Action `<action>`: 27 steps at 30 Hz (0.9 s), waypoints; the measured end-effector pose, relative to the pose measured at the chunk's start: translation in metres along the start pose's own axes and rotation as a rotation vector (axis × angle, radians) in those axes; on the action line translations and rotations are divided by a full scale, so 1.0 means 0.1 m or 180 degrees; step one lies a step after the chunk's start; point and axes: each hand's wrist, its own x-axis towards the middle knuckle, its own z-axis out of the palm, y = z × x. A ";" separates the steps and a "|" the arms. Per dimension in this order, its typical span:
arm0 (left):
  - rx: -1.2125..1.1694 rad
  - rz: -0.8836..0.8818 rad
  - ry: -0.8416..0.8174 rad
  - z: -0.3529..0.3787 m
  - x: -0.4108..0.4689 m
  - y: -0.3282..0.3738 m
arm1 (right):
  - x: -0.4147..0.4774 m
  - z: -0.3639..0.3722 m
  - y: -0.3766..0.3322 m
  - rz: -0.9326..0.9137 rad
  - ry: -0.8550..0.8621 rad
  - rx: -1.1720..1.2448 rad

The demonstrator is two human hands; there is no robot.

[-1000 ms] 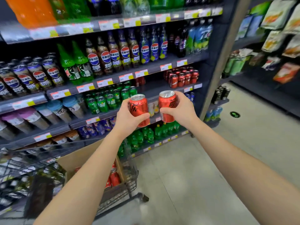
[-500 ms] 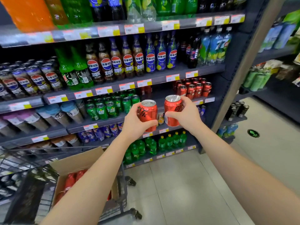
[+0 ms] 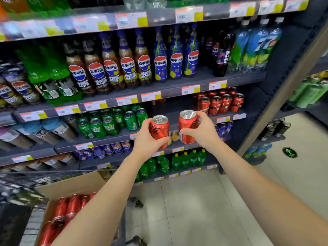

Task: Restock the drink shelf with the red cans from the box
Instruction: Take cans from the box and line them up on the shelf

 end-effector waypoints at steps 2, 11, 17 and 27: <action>0.0010 -0.0079 0.0020 0.13 0.15 -0.07 | 0.19 0.01 0.13 0.0055 -0.0079 0.0075; -0.0097 -0.0327 0.0453 0.82 0.94 -0.55 | 1.25 0.15 0.89 -0.0023 -0.0322 0.0088; -0.0161 -0.0118 0.0777 1.15 1.41 -1.14 | 1.86 0.30 1.49 -0.0312 -0.0400 0.0281; -0.0216 0.0727 0.1402 1.56 1.82 -1.83 | 2.43 0.54 2.08 -0.1134 -0.0747 0.0665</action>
